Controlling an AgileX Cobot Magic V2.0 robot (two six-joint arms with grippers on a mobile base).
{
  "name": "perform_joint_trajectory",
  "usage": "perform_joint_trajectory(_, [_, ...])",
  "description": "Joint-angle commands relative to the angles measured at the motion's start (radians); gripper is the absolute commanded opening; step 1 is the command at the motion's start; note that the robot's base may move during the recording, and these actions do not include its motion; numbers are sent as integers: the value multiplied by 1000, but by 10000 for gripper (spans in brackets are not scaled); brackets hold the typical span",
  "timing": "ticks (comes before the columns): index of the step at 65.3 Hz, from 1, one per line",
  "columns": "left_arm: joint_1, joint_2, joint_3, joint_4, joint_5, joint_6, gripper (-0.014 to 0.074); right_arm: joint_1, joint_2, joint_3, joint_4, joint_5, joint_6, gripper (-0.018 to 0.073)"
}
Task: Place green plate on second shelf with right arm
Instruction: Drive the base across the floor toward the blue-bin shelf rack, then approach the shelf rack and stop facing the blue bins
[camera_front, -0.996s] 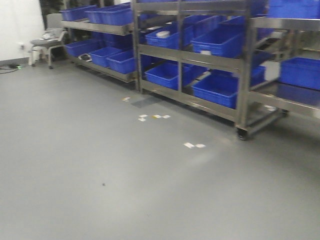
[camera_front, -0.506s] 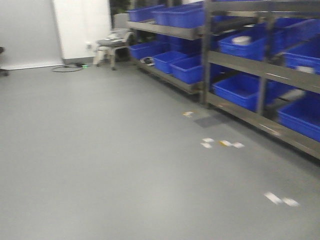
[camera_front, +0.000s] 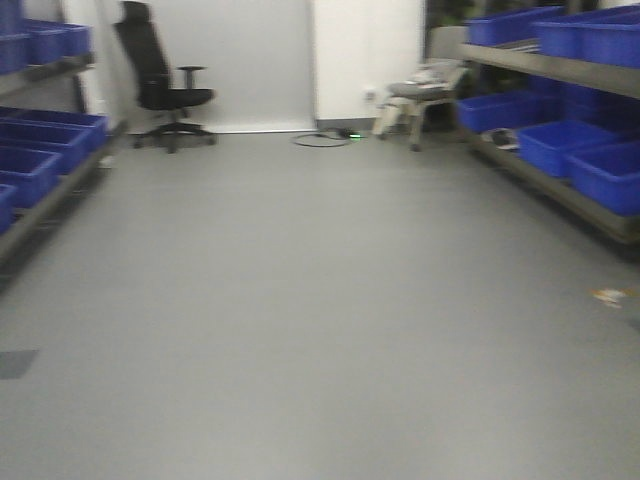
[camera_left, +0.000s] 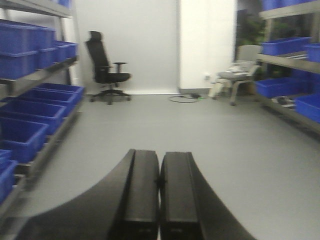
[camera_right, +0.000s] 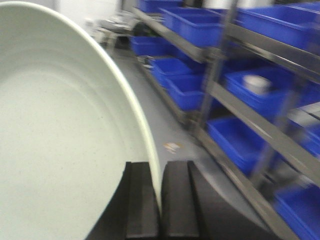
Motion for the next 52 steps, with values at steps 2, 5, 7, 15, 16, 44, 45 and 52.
perform_joint_trajectory(2, [-2,-16,40,-6,-81,-2,130,-5,14,-31,-41,-92,6,55])
perform_joint_trajectory(5, [-2,-16,40,-6,-81,-2,130,-5,14,-31,-41,-92,6,55])
perform_joint_trajectory(7, [-2,-16,40,-6,-81,-2,130,-5,14,-31,-41,-92,6,55])
perform_joint_trajectory(15, [-2,-16,40,-6,-81,-2,130,-5,14,-31,-41,-92,6,55])
perform_joint_trajectory(16, [-2,-16,40,-6,-81,-2,130,-5,14,-31,-41,-92,6,55])
perform_joint_trajectory(44, [-2,-16,40,-6,-81,-2,130,-5,14,-31,-41,-92,6,55])
perform_joint_trajectory(45, [-2,-16,40,-6,-81,-2,130,-5,14,-31,-41,-92,6,55])
perform_joint_trajectory(52, [-2,-16,40,-6,-81,-2,130,-5,14,-31,-41,-92,6,55])
